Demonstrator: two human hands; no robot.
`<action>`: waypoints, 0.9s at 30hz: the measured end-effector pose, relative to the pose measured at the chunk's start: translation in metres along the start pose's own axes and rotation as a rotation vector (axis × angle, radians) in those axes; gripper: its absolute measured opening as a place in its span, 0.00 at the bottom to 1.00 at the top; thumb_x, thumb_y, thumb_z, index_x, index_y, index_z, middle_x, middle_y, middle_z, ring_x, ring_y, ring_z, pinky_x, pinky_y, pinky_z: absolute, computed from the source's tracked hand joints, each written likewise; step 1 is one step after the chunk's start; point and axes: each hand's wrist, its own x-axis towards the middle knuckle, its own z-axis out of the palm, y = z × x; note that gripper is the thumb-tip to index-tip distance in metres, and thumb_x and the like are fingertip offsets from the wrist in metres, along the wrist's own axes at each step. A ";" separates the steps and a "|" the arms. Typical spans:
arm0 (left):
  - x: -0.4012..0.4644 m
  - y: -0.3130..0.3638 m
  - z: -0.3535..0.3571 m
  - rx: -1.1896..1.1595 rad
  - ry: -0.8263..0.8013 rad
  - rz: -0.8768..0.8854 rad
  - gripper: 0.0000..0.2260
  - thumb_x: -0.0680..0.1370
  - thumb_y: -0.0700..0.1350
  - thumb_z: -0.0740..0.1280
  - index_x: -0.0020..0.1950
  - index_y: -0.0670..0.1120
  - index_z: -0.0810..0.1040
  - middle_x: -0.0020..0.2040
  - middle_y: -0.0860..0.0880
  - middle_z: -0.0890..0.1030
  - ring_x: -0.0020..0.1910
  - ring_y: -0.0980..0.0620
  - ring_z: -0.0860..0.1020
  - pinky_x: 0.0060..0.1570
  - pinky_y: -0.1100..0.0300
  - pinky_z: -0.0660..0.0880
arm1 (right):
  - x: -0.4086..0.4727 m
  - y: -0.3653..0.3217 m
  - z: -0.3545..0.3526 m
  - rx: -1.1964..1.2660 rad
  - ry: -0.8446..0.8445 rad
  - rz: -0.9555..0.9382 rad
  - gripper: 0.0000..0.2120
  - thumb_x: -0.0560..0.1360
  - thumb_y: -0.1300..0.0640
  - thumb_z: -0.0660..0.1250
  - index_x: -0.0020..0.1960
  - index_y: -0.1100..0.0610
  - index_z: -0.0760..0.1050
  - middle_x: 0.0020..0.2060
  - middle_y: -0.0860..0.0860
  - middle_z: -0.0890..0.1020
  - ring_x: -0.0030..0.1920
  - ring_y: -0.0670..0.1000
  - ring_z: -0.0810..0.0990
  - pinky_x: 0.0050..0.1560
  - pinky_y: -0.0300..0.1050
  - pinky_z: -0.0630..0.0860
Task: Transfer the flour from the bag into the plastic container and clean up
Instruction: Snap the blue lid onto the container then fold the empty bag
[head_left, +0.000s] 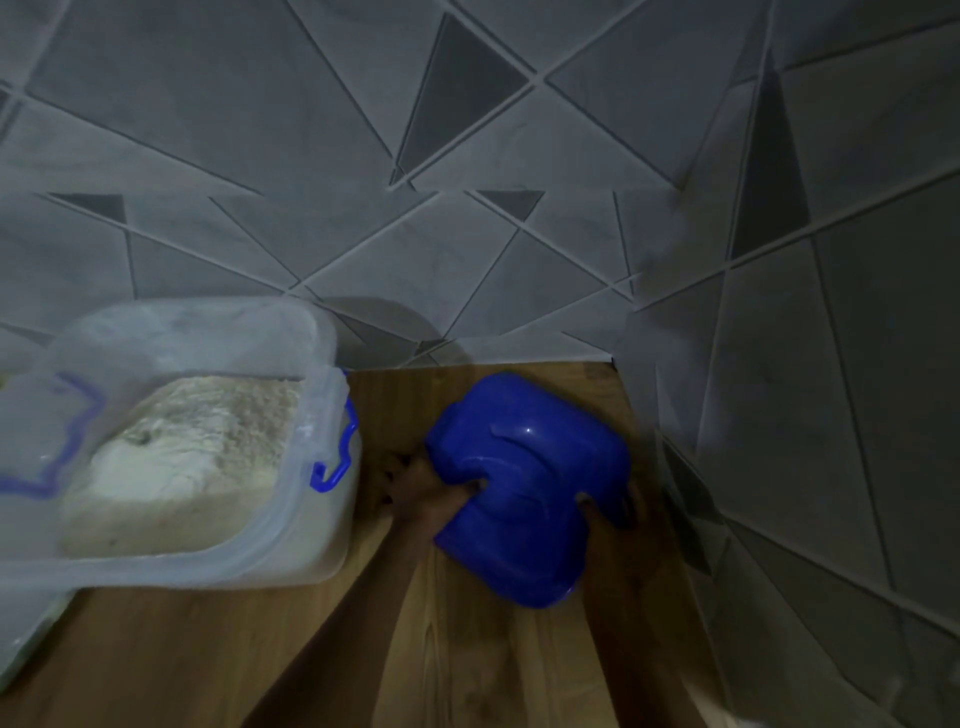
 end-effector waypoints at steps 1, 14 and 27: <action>-0.002 -0.003 -0.001 -0.028 0.004 -0.017 0.47 0.60 0.67 0.77 0.75 0.57 0.63 0.76 0.41 0.59 0.74 0.37 0.58 0.71 0.42 0.62 | -0.001 -0.003 -0.002 -0.017 -0.002 -0.027 0.36 0.72 0.43 0.75 0.75 0.44 0.63 0.71 0.46 0.71 0.71 0.51 0.70 0.74 0.51 0.65; -0.090 0.031 -0.034 -0.212 0.370 0.335 0.42 0.61 0.69 0.72 0.68 0.49 0.71 0.60 0.49 0.78 0.59 0.47 0.78 0.56 0.50 0.78 | -0.046 -0.064 -0.037 0.295 0.138 -0.256 0.31 0.69 0.50 0.78 0.70 0.48 0.73 0.63 0.47 0.80 0.61 0.52 0.80 0.62 0.58 0.78; -0.163 0.058 -0.133 -0.115 0.623 0.620 0.33 0.65 0.65 0.72 0.63 0.48 0.75 0.56 0.53 0.81 0.56 0.49 0.80 0.52 0.55 0.78 | -0.087 -0.136 -0.056 0.539 0.041 -0.364 0.24 0.70 0.54 0.78 0.65 0.51 0.79 0.52 0.47 0.85 0.50 0.48 0.85 0.57 0.56 0.82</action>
